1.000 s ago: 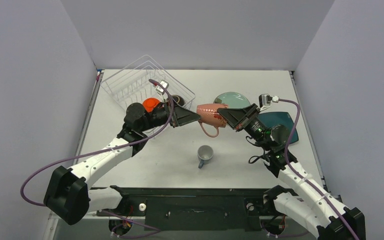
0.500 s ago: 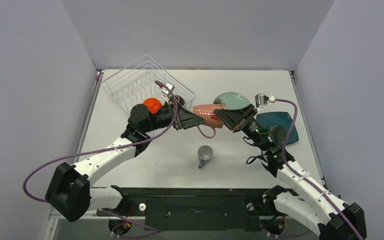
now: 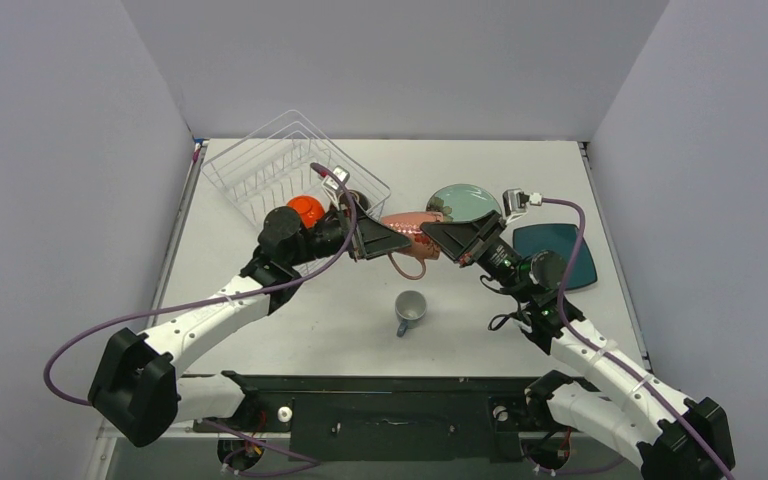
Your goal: Load the mixed dishes into the dish rack
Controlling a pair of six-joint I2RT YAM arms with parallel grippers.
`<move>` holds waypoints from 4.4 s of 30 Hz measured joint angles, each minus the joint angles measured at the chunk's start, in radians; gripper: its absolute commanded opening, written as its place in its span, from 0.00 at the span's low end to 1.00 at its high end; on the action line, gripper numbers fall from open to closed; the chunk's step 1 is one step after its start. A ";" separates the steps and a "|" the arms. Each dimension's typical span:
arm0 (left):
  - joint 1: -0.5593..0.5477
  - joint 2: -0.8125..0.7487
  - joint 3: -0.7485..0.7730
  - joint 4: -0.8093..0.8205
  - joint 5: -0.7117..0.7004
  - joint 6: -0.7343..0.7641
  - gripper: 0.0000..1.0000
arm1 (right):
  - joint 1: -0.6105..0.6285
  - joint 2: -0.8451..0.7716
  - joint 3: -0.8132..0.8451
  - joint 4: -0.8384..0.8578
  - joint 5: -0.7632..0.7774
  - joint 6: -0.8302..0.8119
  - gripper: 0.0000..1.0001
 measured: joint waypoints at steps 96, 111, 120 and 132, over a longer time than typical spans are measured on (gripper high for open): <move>0.003 -0.083 -0.027 -0.077 -0.115 0.045 0.85 | 0.056 0.066 0.013 0.059 0.019 0.014 0.00; 0.012 -0.075 -0.030 -0.074 -0.114 -0.013 0.71 | 0.082 0.053 0.011 0.041 0.039 -0.036 0.00; 0.017 -0.070 -0.031 -0.074 -0.099 -0.018 0.09 | 0.085 0.048 0.011 0.022 0.050 -0.050 0.00; 0.034 -0.071 -0.031 -0.074 -0.082 0.002 0.00 | 0.087 0.098 0.029 -0.022 0.048 -0.062 0.62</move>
